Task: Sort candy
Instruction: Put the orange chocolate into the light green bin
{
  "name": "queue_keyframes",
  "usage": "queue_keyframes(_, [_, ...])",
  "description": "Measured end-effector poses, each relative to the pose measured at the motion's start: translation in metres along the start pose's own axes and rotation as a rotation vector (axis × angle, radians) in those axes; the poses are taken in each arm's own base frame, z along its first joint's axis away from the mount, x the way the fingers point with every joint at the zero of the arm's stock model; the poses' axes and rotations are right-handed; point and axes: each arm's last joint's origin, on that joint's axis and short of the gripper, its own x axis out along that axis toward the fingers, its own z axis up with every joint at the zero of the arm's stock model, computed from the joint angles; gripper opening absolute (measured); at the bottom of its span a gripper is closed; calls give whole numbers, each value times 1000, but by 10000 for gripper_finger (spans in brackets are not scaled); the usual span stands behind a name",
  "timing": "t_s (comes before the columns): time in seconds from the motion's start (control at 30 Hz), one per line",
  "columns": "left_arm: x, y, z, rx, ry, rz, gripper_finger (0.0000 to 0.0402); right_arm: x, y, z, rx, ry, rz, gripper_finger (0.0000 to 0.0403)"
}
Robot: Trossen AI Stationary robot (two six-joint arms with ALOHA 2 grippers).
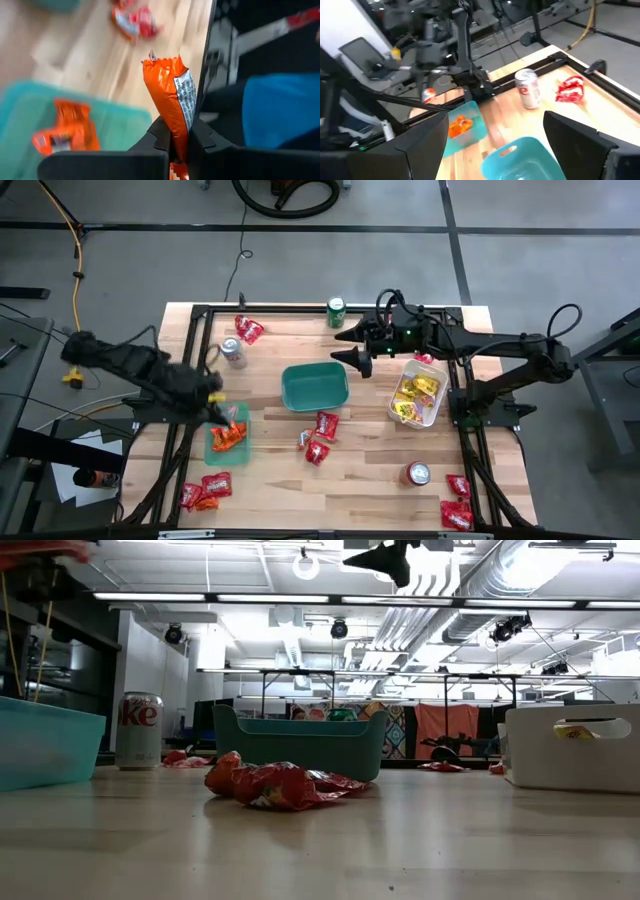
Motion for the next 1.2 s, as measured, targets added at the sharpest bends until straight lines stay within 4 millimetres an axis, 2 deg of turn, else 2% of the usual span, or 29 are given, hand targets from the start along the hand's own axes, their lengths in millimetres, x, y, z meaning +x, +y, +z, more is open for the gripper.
queue_keyframes(0.2, [34, -15, -20, 62, 195, 144, 13, -1, -5, -1, 6, 16, -33, 321])
queue_keyframes(0.4, [63, -17, -27, 109, 233, 330, 60, -1, -11, 0, 12, 17, -54, 321])
queue_keyframes(0.53, [69, -10, -29, 100, 296, 431, 110, -2, -13, -1, 16, 34, -66, 321])
queue_keyframes(0.73, [63, -5, -26, 56, 299, 463, 187, -2, -13, -3, 20, 59, -63, 321])
queue_keyframes(0.87, [52, -8, -12, 32, 165, 404, 215, -2, -13, -4, 30, 77, -36, 321])
queue_keyframes(1.1, [25, -14, 39, 131, -311, 454, 220, -3, -11, -10, 140, 166, 49, 321])
queue_keyframes(1.2, [23, -7, 56, 158, -369, 468, 220, -3, -10, -13, 195, 214, 81, 321])
